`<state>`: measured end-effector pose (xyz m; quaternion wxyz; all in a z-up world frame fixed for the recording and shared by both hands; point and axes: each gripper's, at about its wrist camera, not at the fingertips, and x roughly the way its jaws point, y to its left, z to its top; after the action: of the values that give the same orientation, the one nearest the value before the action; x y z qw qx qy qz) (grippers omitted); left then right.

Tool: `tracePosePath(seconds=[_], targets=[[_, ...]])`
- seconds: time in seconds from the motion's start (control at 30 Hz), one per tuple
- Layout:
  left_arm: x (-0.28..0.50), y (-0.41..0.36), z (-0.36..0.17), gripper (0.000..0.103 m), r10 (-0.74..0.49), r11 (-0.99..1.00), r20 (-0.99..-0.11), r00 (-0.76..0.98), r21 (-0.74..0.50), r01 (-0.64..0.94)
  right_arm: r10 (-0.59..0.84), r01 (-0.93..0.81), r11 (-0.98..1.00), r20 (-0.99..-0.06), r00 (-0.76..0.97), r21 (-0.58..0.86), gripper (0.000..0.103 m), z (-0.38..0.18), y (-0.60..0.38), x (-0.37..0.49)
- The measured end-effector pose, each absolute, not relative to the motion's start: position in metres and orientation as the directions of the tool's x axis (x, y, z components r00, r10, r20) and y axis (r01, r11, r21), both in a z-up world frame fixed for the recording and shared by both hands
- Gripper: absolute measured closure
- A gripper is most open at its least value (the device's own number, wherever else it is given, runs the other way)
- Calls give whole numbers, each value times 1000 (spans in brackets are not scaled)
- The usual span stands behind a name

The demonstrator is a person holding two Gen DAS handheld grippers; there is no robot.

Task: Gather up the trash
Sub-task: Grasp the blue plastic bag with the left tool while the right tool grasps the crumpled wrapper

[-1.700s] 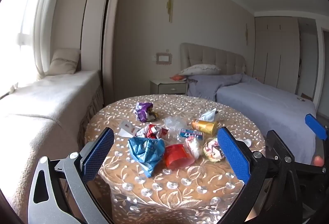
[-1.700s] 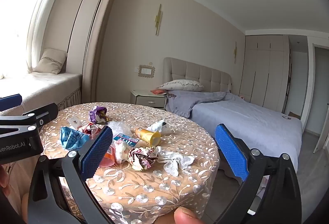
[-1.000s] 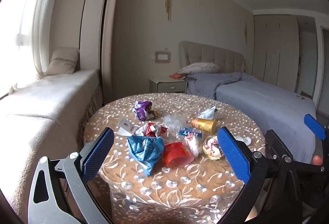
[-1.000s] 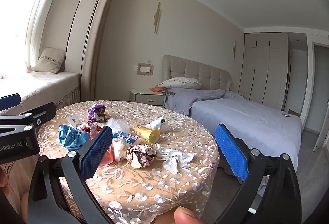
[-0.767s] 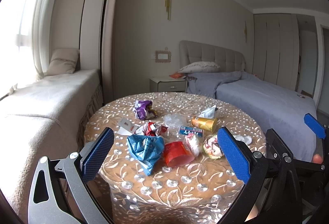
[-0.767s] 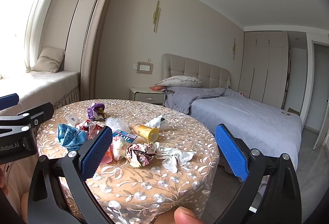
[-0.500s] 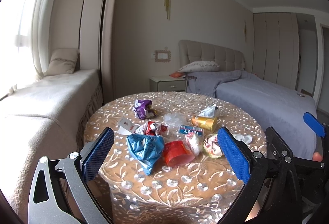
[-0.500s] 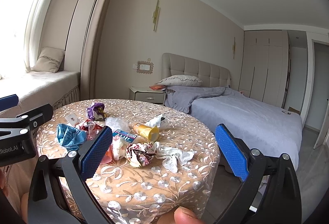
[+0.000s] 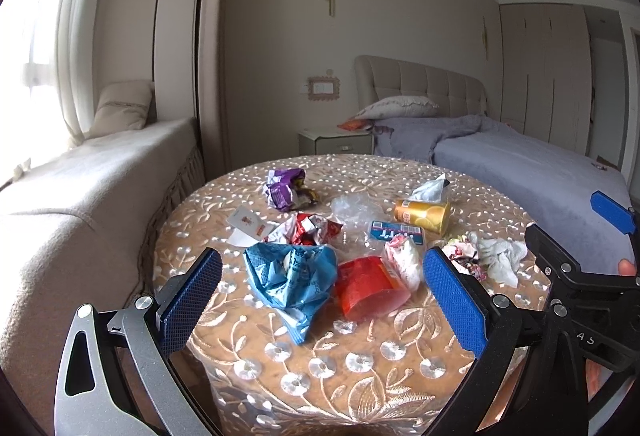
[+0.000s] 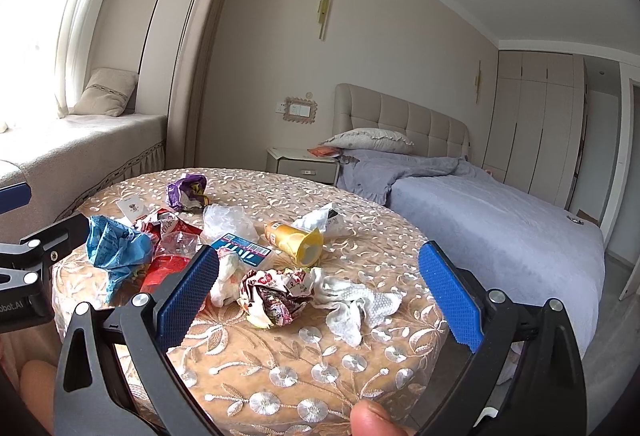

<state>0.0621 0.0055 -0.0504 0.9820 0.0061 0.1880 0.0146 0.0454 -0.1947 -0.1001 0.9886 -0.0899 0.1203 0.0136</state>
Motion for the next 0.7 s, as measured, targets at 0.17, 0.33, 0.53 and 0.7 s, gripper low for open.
tracePosePath(seconds=[0.17, 0.33, 0.53, 0.7], targets=[[89, 14, -66, 5, 59, 998, -402, 914, 28, -52, 3, -68, 980, -328, 945, -187, 4, -119, -202, 78], [111, 25, -79, 5, 80, 997, -443, 893, 44, -68, 51, -110, 988, -434, 900, -111, 4, -131, -219, 114], [139, 37, -90, 5, 79, 996, -503, 861, 7, -88, 104, -164, 984, -531, 841, -67, 4, -143, -207, 150], [167, 43, -107, 5, 75, 995, -566, 821, -6, -96, 146, -201, 979, -568, 810, -35, 4, -150, -197, 171]])
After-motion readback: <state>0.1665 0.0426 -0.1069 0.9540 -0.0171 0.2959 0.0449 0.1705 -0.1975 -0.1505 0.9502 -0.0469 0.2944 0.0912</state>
